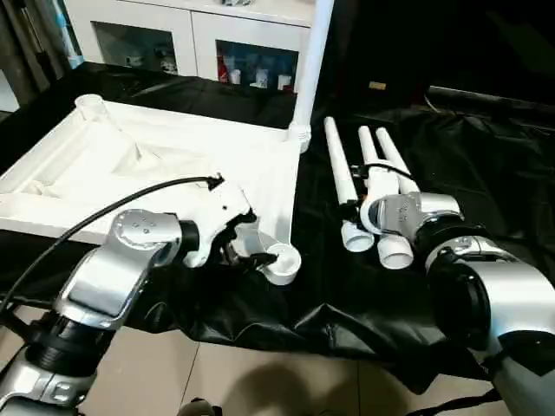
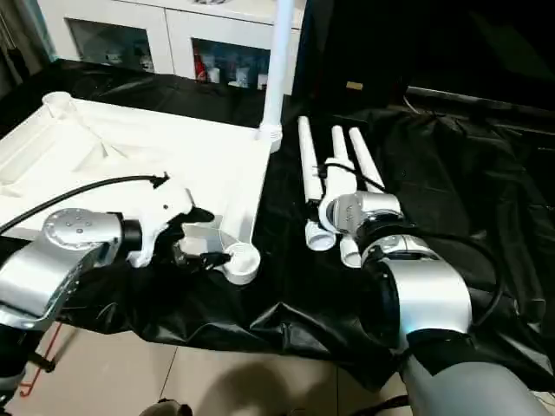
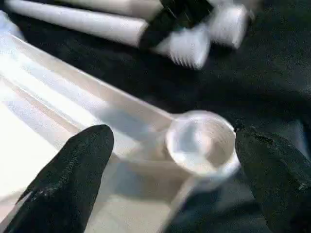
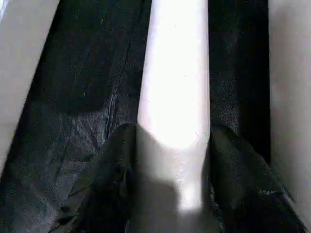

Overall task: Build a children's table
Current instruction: Pick table leg

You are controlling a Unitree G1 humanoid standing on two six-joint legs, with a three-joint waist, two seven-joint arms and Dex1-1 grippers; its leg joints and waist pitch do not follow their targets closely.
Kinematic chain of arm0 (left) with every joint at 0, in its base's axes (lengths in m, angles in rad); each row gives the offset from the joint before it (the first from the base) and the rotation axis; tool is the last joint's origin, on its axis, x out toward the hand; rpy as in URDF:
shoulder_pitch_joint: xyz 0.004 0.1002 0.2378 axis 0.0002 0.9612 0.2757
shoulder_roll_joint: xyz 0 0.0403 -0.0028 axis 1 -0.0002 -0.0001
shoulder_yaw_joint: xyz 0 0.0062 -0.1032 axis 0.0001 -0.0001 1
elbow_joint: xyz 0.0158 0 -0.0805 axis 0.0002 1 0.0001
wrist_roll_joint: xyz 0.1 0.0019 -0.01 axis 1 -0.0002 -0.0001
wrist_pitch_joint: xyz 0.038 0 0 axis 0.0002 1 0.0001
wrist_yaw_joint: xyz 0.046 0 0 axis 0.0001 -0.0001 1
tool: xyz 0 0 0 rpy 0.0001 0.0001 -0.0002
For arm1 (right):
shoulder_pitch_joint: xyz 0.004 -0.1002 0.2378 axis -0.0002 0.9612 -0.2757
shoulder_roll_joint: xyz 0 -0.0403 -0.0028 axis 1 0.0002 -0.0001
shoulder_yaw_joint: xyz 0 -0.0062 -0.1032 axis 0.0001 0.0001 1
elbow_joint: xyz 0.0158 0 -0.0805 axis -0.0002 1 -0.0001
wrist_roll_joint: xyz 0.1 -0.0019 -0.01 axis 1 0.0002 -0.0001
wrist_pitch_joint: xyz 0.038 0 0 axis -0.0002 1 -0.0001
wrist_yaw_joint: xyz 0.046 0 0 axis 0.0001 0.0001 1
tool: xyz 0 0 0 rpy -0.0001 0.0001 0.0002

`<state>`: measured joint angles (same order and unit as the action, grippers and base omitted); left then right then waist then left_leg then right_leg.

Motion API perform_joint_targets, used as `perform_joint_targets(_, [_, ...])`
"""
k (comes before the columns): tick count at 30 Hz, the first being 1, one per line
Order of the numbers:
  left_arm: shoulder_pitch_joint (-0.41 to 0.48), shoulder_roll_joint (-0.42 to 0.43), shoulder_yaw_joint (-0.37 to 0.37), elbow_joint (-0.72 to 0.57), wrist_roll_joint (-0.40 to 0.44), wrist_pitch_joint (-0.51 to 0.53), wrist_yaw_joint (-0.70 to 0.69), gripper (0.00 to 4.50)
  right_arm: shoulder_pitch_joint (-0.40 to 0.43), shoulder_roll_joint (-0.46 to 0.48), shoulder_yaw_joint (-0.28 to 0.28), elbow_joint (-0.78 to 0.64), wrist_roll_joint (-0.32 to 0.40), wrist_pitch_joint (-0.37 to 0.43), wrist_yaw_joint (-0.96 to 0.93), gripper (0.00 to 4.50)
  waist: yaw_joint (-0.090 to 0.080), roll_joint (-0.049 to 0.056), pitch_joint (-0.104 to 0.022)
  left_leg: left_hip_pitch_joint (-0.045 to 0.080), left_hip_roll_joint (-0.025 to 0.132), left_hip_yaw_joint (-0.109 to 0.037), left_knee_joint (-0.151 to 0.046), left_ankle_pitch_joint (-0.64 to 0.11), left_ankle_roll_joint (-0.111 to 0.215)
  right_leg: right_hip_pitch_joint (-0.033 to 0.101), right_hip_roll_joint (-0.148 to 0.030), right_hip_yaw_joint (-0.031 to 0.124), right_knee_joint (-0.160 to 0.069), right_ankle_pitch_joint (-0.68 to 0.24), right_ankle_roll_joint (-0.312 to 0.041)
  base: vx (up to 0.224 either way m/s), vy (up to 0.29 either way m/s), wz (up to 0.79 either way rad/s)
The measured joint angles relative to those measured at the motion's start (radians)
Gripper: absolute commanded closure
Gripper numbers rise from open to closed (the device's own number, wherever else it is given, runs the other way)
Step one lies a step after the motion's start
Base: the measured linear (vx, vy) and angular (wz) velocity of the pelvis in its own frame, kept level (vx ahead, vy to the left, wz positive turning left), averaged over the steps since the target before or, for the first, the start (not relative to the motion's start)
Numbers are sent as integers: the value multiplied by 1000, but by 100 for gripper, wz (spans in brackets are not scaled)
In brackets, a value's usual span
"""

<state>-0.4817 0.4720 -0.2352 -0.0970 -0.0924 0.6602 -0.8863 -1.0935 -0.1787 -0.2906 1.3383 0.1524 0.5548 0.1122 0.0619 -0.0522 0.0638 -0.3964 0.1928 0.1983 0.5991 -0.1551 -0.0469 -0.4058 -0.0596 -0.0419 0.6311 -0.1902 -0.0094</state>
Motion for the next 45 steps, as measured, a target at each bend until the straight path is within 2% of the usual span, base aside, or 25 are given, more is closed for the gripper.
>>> perform_joint_targets(4, [-20,-65,45,42,-25,-19,56,0,8,0,-45,-3,45,-79,26,257,-2,1,0,0,0,0,1,0,0,0,0,0,0,0,0,0,0,0])
perform_joint_targets(8, [-31,-159,119,79,-99,-31,93,0,55,2,-72,-48,81,-210,133,257,-2,4,1,-1,0,0,1,0,0,0,0,0,0,0,0,0,0,0])
perform_joint_targets(11, [-56,-245,179,118,-137,-55,160,0,97,19,-103,-120,118,-327,229,257,-2,9,3,-3,1,0,3,0,0,-1,0,-1,0,1,-1,0,0,0])
perform_joint_targets(13, [-75,-263,191,130,-152,-68,183,0,104,28,-114,-159,142,-371,274,257,0,11,3,-3,1,-1,3,0,1,-1,0,-2,0,1,-1,0,0,0])
perform_joint_targets(14, [-84,-282,204,140,-159,-77,195,0,128,31,-136,-218,180,-368,321,257,0,13,2,-3,1,-1,3,0,1,0,0,-2,0,1,-1,0,0,0])
perform_joint_targets(17, [-116,-350,251,187,-183,-103,264,0,230,58,-155,-421,285,-334,477,257,8,19,3,-4,1,-1,3,0,2,0,0,-2,-1,1,-1,0,0,0])
perform_joint_targets(19, [-148,-381,280,217,-190,-116,310,0,309,71,-148,-541,332,-301,561,257,17,22,3,-4,1,-2,3,1,3,1,0,-3,-1,1,-1,0,0,0])
perform_joint_targets(21, [-174,-390,298,233,-203,-115,325,0,363,78,-139,-601,363,-267,608,257,23,25,2,-3,1,-2,4,1,3,1,0,-3,-1,1,-1,0,0,0])
perform_joint_targets(24, [-213,-413,331,256,-275,-53,317,0,483,80,-134,-768,450,-194,683,257,32,28,3,-3,1,-2,3,1,3,1,0,-3,-1,1,-1,0,0,0])
perform_joint_targets(26, [-245,-437,373,272,-337,5,321,0,568,85,-135,-902,538,-116,731,257,38,33,3,-3,1,-1,3,1,3,1,0,-3,-1,1,-2,0,0,0])
perform_joint_targets(29, [-274,-469,413,285,-406,61,326,0,643,81,-136,-1059,640,-18,764,259,40,33,3,-3,1,-2,3,1,3,1,0,-3,-1,2,-1,0,0,0])
perform_joint_targets(32, [-282,-501,435,293,-460,90,335,0,681,80,-133,-1159,703,47,781,259,39,35,2,-1,1,-2,3,1,3,2,0,-3,-1,2,-1,0,0,0])
perform_joint_targets(37, [-312,-523,449,314,-503,120,349,0,726,70,-101,-1232,734,94,787,259,40,35,2,-1,1,-2,2,1,2,2,0,-4,-2,2,0,0,0,0])
perform_joint_targets(45, [-315,-553,482,285,-611,217,349,0,742,57,-11,-1266,712,144,778,259,45,35,2,-3,1,-3,2,1,3,2,0,-4,-6,2,1,0,0,0])
